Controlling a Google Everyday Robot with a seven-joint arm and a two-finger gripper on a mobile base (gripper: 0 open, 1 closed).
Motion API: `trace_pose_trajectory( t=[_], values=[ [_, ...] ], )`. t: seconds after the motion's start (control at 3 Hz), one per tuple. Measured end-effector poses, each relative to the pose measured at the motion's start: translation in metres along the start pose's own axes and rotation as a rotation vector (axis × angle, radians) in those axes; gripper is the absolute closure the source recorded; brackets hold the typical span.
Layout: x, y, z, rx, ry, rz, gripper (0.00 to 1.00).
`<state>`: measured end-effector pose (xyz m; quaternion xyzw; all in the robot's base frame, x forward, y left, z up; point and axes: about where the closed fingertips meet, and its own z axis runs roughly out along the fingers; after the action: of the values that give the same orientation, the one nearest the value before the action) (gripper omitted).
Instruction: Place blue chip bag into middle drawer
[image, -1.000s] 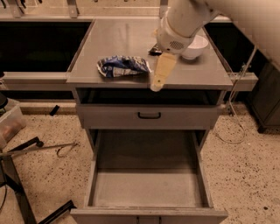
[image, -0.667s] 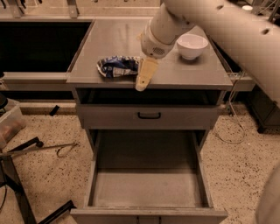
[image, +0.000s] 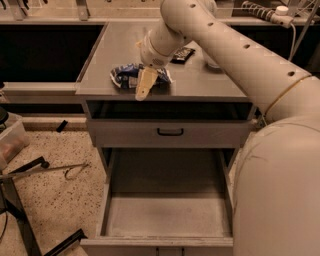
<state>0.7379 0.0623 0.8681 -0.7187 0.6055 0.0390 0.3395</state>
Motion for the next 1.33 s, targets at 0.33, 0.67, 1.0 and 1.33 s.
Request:
trace_pose_trajectory(
  t=[0.33, 0.67, 1.0, 1.33],
  values=[
    [0.005, -0.005, 0.014, 0.0, 0.008, -0.003, 0.0],
    [0.009, -0.011, 0.028, -0.029, -0.012, -0.014, 0.19],
    [0.008, -0.015, 0.026, -0.023, -0.015, -0.013, 0.42],
    [0.008, -0.011, 0.025, -0.028, -0.017, -0.006, 0.65]
  ],
)
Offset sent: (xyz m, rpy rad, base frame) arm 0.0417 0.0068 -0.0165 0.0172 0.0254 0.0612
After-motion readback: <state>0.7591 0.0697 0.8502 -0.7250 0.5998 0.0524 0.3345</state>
